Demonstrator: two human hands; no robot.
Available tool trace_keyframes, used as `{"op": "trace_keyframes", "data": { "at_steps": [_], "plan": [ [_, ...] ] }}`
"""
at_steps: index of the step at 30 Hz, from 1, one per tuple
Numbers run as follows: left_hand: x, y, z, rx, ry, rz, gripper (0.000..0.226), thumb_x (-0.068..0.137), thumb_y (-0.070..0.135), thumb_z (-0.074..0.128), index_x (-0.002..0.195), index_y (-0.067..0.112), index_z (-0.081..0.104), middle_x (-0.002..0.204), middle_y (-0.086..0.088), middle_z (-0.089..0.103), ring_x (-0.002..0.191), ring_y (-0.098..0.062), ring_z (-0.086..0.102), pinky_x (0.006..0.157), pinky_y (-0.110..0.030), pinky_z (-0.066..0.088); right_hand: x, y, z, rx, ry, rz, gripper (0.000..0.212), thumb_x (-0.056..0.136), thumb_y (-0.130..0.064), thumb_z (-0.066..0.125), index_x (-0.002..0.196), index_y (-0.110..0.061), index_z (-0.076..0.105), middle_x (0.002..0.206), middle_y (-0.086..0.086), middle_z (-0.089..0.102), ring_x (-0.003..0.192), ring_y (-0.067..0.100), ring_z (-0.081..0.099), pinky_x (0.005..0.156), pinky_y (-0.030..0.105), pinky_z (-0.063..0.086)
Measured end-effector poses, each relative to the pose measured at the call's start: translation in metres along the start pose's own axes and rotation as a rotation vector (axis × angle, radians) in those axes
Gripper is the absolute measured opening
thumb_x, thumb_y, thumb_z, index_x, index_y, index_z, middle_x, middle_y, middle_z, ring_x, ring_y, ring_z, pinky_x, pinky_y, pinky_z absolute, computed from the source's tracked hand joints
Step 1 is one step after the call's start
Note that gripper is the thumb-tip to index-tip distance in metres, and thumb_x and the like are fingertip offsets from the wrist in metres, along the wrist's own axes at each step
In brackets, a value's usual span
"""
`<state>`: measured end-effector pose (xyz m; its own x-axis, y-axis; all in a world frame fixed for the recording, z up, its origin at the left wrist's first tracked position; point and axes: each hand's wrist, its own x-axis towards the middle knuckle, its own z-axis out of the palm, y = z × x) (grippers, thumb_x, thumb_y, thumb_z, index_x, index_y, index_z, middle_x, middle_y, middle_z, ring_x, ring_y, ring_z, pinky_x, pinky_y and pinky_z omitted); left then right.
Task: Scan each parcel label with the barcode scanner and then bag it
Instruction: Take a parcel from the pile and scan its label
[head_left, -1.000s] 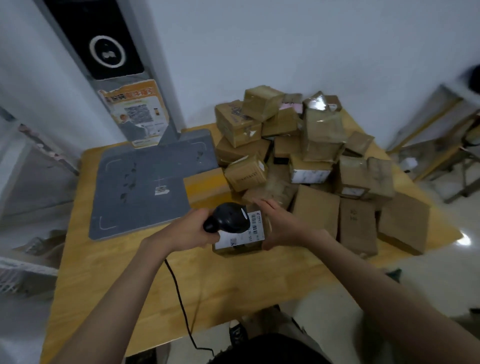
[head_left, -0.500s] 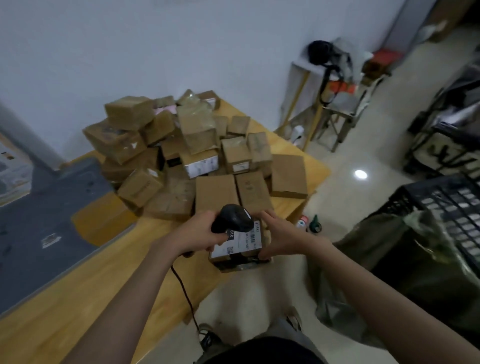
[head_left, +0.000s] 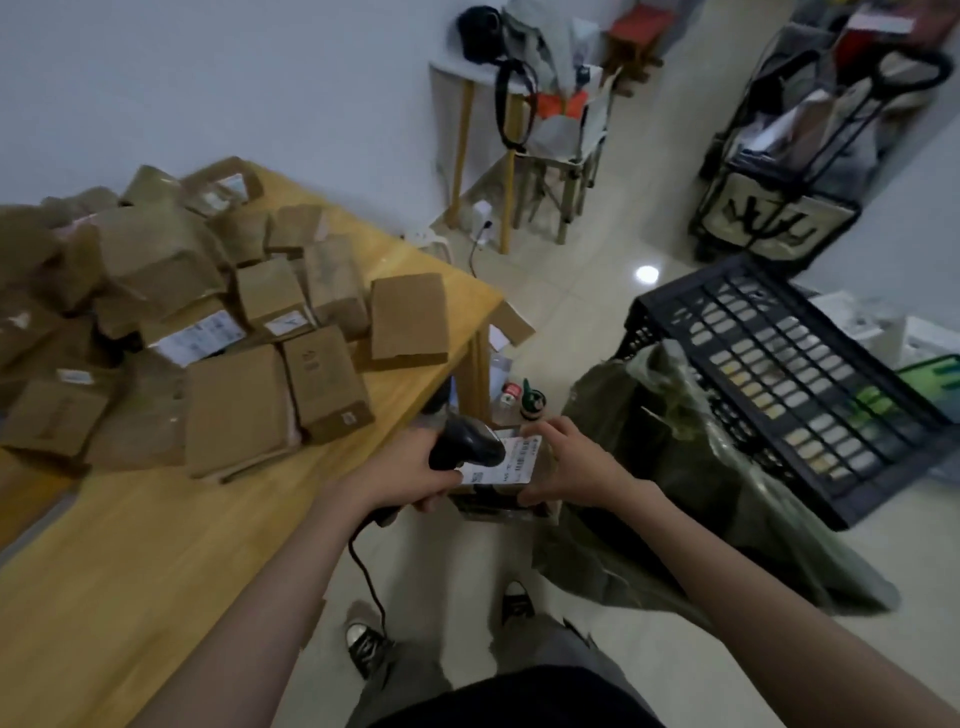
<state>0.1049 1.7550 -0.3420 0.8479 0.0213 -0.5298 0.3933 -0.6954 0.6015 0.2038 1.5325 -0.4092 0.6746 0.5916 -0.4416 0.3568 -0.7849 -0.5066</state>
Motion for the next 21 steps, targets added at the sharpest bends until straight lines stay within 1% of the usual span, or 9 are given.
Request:
{"op": "trace_keyframes", "data": {
  "at_steps": [2,3,6,7,10,13,15,18,21],
  "plan": [
    [0.018,0.016,0.014,-0.021,-0.059,0.002,0.009,0.089,0.017,0.064,0.089,0.012,0.057,0.075,-0.010,0.071,0.060,-0.026,0.071,0.055,-0.029,0.057,-0.009,0.031,-0.002,0.004,0.015,0.079,0.091,0.066,-0.051,0.085,0.143,-0.035,0.039,0.146,-0.002,0.033,0.126,0.023,0.049,0.099,0.038,0.049],
    [0.027,0.024,0.020,-0.020,-0.085,0.005,0.008,0.090,0.017,0.064,0.091,0.014,0.057,0.079,-0.013,0.071,0.060,-0.027,0.071,0.057,-0.032,0.058,-0.012,0.045,-0.002,0.004,0.024,0.112,0.091,0.065,-0.051,0.086,0.142,-0.035,0.040,0.145,-0.002,0.032,0.125,0.023,0.049,0.098,0.039,0.050],
    [0.051,0.043,0.035,0.000,-0.138,0.036,0.017,0.091,0.016,0.064,0.088,0.028,0.052,0.081,-0.010,0.069,0.056,-0.020,0.069,0.054,-0.030,0.058,-0.022,0.081,-0.001,0.001,0.053,0.187,0.090,0.063,-0.048,0.086,0.140,-0.037,0.040,0.144,0.000,0.030,0.128,0.024,0.044,0.098,0.044,0.051],
    [0.059,0.047,0.040,0.006,-0.155,0.042,0.017,0.091,0.017,0.064,0.088,0.029,0.052,0.081,-0.010,0.069,0.056,-0.020,0.069,0.053,-0.029,0.057,-0.025,0.090,-0.001,-0.007,0.054,0.214,0.089,0.064,-0.047,0.086,0.139,-0.037,0.040,0.144,0.000,0.029,0.130,0.024,0.042,0.097,0.044,0.052],
    [0.082,0.057,0.053,0.010,-0.212,0.034,0.011,0.090,0.018,0.066,0.095,0.018,0.057,0.081,-0.010,0.068,0.057,-0.021,0.069,0.053,-0.028,0.056,-0.030,0.118,0.000,-0.045,0.047,0.311,0.082,0.072,-0.043,0.082,0.141,-0.034,0.039,0.148,0.004,0.022,0.134,0.026,0.036,0.092,0.045,0.053],
    [0.103,0.067,0.062,0.015,-0.264,0.054,0.015,0.090,0.016,0.066,0.101,0.011,0.058,0.082,-0.013,0.068,0.055,-0.020,0.068,0.053,-0.031,0.057,-0.033,0.144,0.003,-0.068,0.002,0.429,0.071,0.086,-0.029,0.072,0.146,-0.027,0.035,0.157,0.011,0.012,0.137,0.036,0.034,0.098,0.050,0.049],
    [0.114,0.074,0.066,0.035,-0.300,0.089,0.012,0.089,0.014,0.066,0.098,0.015,0.058,0.083,-0.014,0.069,0.054,-0.021,0.069,0.054,-0.034,0.059,-0.036,0.155,0.006,-0.077,-0.062,0.503,0.067,0.091,-0.021,0.066,0.148,-0.027,0.033,0.155,0.013,0.017,0.134,0.040,0.038,0.100,0.051,0.046],
    [0.125,0.080,0.071,0.040,-0.307,0.129,0.018,0.088,0.011,0.067,0.088,0.025,0.055,0.079,-0.010,0.068,0.052,-0.020,0.069,0.055,-0.038,0.061,-0.042,0.162,0.006,-0.049,-0.150,0.520,0.059,0.093,-0.023,0.063,0.147,-0.026,0.039,0.144,0.012,0.034,0.123,0.037,0.050,0.098,0.049,0.049],
    [0.128,0.084,0.073,0.025,-0.311,0.135,0.020,0.087,0.009,0.067,0.085,0.026,0.055,0.079,-0.010,0.068,0.055,-0.022,0.070,0.059,-0.044,0.062,-0.044,0.159,-0.002,-0.033,-0.151,0.506,0.056,0.093,-0.024,0.063,0.145,-0.026,0.043,0.137,0.010,0.040,0.117,0.033,0.055,0.091,0.043,0.051]
  ]
}}
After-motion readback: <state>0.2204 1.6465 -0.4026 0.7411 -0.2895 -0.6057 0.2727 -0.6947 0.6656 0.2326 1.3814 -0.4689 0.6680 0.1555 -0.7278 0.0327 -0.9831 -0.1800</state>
